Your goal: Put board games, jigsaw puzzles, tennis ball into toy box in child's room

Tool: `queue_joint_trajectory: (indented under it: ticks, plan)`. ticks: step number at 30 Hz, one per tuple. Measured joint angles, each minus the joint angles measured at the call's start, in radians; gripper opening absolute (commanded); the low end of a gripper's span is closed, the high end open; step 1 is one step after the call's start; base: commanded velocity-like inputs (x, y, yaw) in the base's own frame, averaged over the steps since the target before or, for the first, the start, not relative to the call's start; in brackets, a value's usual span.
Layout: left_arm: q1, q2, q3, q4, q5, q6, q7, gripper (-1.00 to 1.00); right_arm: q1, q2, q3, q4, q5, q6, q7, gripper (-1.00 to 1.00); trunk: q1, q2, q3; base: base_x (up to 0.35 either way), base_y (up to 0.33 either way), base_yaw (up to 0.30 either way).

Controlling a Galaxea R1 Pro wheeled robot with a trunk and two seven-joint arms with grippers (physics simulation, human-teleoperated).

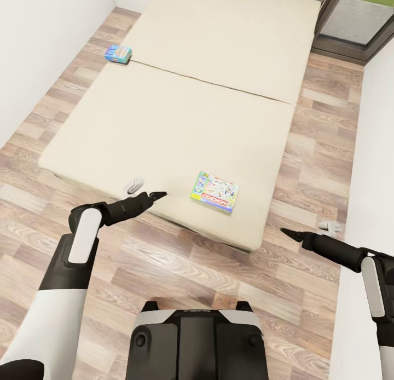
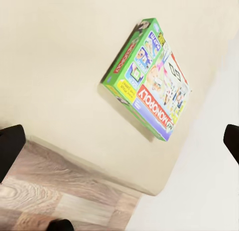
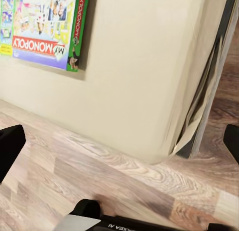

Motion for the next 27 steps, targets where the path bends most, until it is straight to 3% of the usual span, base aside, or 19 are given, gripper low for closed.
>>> queue_joint_trajectory:
  ticks: [12,27]
  plan:
    - [0.000,0.000,0.001,0.014,0.000,0.000,0.000,1.00,0.000,0.001,0.000,0.002,-0.001,0.000,0.000,1.00,0.000,0.000,0.000,0.019,0.248,-0.138]
    - [0.000,0.000,0.001,0.014,0.002,0.000,-0.001,1.00,0.000,0.001,0.000,0.014,-0.002,-0.001,0.000,1.00,0.000,0.000,0.000,0.010,0.060,-0.036]
